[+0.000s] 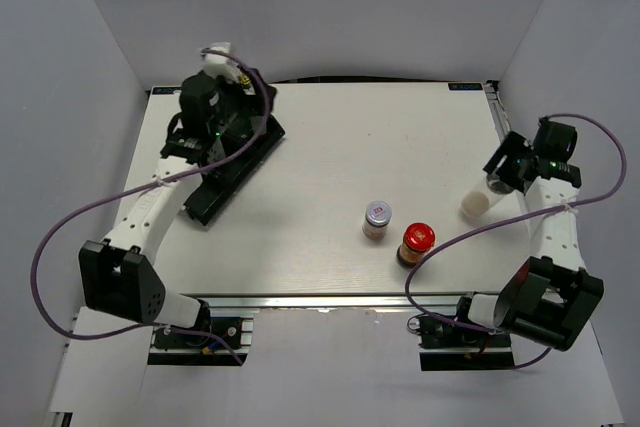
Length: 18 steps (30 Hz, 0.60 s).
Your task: Organize the condiment bottles
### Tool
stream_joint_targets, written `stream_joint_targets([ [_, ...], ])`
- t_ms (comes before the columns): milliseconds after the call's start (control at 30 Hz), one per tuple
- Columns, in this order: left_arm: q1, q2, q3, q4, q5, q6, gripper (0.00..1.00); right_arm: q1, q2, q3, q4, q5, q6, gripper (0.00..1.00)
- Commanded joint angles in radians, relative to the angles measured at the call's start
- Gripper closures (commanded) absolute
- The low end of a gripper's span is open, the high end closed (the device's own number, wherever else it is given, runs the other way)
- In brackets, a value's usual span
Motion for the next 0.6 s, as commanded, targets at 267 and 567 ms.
stream_joint_targets([
  [267, -0.301, 0.128, 0.008, 0.051, 0.500, 0.424, 0.02, 0.430, 0.204, 0.491, -0.081, -0.413, -0.301, 1.00],
  [567, -0.341, 0.274, 0.100, 0.052, 0.769, 0.465, 0.02, 0.696, 0.375, 0.784, -0.285, -0.614, -0.452, 1.00],
])
